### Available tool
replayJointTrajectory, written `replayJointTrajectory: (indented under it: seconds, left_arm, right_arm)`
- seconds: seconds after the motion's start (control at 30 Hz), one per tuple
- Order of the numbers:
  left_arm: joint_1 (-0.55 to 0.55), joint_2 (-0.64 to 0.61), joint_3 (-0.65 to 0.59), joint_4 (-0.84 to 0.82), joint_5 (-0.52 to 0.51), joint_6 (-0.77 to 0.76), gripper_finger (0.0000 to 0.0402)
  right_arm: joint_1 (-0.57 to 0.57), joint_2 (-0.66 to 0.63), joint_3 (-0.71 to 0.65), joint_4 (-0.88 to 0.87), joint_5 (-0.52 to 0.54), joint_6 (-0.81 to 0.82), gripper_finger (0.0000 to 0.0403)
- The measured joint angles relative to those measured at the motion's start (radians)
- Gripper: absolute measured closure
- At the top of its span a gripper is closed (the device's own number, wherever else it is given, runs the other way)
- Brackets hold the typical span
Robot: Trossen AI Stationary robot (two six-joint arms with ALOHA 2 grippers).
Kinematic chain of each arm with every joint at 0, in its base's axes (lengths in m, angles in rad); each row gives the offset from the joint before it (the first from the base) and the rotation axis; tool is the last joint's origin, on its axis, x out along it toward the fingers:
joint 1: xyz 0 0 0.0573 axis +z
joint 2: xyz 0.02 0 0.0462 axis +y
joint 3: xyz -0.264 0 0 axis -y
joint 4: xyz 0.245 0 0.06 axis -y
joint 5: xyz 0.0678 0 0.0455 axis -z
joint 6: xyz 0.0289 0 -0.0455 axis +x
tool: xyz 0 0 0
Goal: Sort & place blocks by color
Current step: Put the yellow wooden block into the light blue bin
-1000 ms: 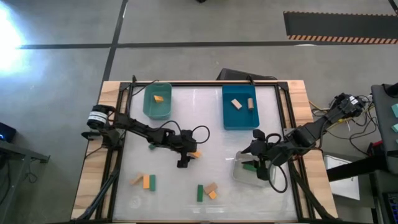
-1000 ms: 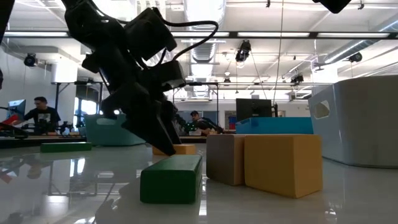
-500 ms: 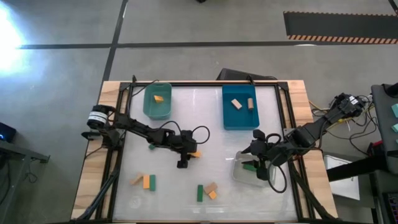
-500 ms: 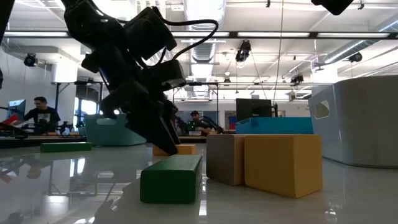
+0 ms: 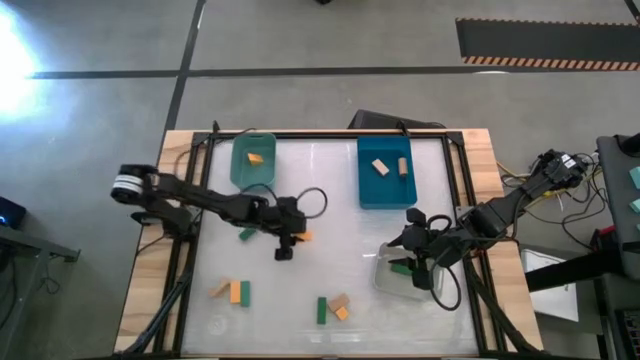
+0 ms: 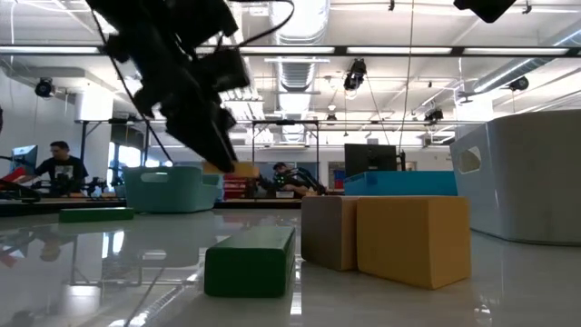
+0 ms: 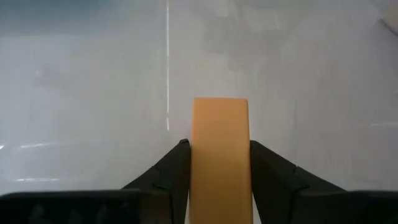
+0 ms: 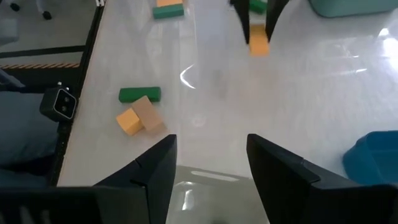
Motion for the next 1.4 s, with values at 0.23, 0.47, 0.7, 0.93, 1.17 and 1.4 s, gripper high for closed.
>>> replayJointTrajectory:
  seconds: [0.23, 0.47, 0.7, 0.93, 1.17, 1.4]
  left_arm:
    - [0.1, -0.176, 0.053, -0.26, -0.124, -0.001, 0.0286]
    - [0.235, -0.227, 0.159, -0.538, -0.227, 0.029, 0.0286]
    - [0.419, -0.202, 0.187, -0.651, -0.227, 0.109, 0.0286]
    - [0.631, -0.142, 0.186, -0.677, -0.202, 0.139, 0.0286]
    - [0.768, -0.04, 0.206, -0.656, -0.172, 0.131, 0.0286]
    - [0.786, 0.065, 0.218, -0.601, -0.141, 0.134, 0.0286]
  right_arm:
    - [0.0, 0.0, -0.001, 0.0, 0.048, -0.033, 0.0216]
    - [0.0, 0.0, -0.001, 0.001, 0.048, -0.034, 0.0216]
    - [0.0, 0.0, -0.001, 0.0, 0.048, -0.034, 0.0216]
    - [0.0, 0.0, -0.001, 0.0, 0.048, -0.046, 0.0216]
    - [0.0, 0.0, -0.001, 0.0, 0.049, -0.068, 0.0216]
    - [0.0, 0.0, -0.001, 0.0, 0.049, -0.07, 0.0216]
